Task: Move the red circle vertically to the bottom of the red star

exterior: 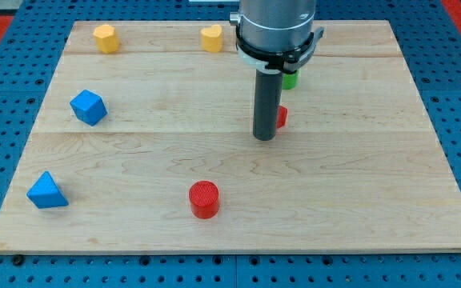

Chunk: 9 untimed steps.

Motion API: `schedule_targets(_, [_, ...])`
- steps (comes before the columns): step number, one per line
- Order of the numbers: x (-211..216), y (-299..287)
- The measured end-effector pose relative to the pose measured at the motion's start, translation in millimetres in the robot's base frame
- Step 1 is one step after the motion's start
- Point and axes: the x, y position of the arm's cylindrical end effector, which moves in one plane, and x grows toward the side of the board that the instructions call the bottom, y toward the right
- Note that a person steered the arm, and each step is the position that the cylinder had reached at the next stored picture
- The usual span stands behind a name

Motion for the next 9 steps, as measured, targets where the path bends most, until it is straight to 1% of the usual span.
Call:
schedule_targets(1, [-20,7])
schedule_targets(2, [-23,8])
schedule_targets(3, [11,-15])
schedule_targets(4, [93,-48])
schedule_targets(5, [161,-48])
schedule_targets(6, [162,-157])
schedule_targets(7, [129,-134])
schedule_targets(8, [104,-86])
schedule_targets(9, [107,-52])
